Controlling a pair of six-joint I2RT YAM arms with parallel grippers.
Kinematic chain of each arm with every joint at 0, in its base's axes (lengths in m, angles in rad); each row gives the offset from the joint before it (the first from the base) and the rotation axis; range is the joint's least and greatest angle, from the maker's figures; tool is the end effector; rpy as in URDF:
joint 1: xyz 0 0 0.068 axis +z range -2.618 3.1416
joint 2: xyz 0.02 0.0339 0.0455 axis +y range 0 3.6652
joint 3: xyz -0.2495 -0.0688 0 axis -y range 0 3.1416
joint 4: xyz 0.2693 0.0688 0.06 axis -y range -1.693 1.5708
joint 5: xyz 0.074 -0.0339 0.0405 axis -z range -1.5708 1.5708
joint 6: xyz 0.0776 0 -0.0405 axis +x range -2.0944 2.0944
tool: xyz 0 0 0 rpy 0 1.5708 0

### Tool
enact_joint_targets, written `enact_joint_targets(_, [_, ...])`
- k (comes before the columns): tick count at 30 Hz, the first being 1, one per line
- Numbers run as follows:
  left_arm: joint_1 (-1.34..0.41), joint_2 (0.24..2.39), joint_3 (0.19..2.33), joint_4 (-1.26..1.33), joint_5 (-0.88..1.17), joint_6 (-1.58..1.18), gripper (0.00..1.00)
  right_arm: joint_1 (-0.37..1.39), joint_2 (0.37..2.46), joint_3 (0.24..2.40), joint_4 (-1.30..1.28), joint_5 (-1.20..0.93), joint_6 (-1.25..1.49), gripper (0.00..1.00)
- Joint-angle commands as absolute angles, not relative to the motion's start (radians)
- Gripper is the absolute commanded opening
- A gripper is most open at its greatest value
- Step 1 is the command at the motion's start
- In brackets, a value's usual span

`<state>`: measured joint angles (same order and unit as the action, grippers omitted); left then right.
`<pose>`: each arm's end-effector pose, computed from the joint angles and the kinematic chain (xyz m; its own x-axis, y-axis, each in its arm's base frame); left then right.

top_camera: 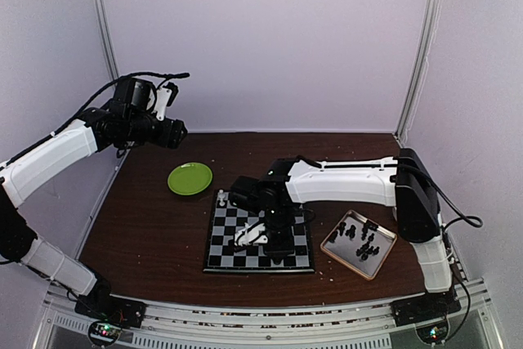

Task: Set up the chess pieces on the board
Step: Place the pawn at c8, then pick up the pawn from the storage box.

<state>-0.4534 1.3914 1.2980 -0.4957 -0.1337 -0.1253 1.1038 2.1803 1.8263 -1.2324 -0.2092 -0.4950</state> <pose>0.3413 -0.1548 0.3098 -0.5374 0.1241 -0.8342 0.2694 0.9625 -0.0304 0.1810 0.3947 0.1311 0.0181 -0.9962 -0.0849 -0.9812 -0.0340 0.1901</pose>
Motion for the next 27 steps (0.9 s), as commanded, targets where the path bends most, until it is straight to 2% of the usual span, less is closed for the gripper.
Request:
enact_joint_targets(1, [-0.457,1.39,1.313,-0.472,-0.119,-0.133,0.74,1.1,2.183,1.834,-1.243,-0.217,-0.503,0.16])
enact_joint_targets(9, [-0.457,1.391,1.313,-0.472,-0.121,-0.132,0.74,1.098,2.168,1.854,-1.226,-0.19,-0.499,0.23])
enact_joint_targets(16, [-0.456,1.397,1.313,-0.472,-0.12,-0.132,0.74,1.072,2.016,1.857,-1.256,-0.187,-0.514,0.28])
enact_joint_targets(21, [-0.456,1.395,1.315,-0.472,-0.113,-0.134,0.74,0.991,1.834,1.708,-1.213,-0.196,-0.495,0.29])
enact_joint_targets(27, [-0.457,1.4,1.315,-0.472,-0.111,-0.135,0.74,0.783,1.665,1.466,-1.148,-0.202,-0.486,0.28])
